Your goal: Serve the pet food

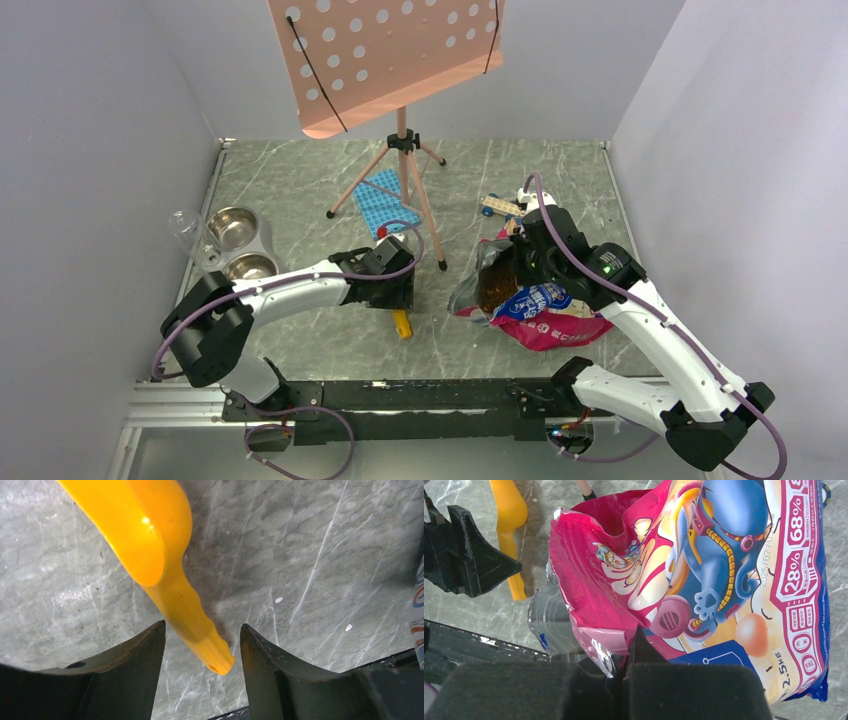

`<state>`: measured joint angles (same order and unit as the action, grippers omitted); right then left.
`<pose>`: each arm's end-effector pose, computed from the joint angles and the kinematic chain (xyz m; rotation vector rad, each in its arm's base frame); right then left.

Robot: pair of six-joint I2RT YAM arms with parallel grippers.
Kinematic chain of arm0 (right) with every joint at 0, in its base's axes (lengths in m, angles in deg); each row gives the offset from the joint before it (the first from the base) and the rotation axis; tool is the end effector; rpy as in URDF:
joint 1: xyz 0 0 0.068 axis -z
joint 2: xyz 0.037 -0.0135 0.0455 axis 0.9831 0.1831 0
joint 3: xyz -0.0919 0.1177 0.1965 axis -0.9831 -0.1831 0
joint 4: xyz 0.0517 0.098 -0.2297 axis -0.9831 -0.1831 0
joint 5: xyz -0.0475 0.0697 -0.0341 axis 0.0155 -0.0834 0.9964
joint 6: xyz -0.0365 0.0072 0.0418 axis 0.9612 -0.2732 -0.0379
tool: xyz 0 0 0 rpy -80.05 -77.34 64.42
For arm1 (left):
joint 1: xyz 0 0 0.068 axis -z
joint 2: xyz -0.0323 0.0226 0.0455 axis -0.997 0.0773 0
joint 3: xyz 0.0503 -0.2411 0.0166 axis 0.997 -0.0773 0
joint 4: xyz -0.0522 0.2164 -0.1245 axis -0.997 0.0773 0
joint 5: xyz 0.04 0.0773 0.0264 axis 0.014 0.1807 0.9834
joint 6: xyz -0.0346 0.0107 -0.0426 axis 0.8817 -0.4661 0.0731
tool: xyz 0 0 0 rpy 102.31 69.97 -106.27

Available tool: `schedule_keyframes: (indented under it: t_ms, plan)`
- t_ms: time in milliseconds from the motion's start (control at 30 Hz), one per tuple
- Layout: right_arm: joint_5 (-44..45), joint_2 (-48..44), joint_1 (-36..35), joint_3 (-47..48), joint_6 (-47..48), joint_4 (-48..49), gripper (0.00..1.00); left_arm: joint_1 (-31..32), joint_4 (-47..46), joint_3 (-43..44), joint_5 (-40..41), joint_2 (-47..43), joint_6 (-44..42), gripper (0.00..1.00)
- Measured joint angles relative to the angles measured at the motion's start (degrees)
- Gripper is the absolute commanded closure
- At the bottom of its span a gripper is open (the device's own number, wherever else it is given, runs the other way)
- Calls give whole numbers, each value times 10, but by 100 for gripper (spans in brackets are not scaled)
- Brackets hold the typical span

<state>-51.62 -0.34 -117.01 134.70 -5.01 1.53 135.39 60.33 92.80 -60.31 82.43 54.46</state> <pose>0.1512 0.1062 0.3269 -0.2341 2.3918 0.2362 0.1912 -0.2202 0.1680 0.0897 2.6833 -0.4253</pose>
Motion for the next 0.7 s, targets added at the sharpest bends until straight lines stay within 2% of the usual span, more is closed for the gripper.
schedule_keyframes:
  t_ms: [200,333,467,700]
  plan:
    - [0,0,0,0,0,0,100,0,-22,-59,-2,-52,16,42]
    - [-1,0,0,0,0,0,100,-9,-57,-100,-14,-79,25,39]
    - [-2,0,0,0,0,0,100,-36,-137,-155,-37,-86,38,37]
    - [-3,0,0,0,0,-1,100,-62,-282,-244,-68,-110,70,51]
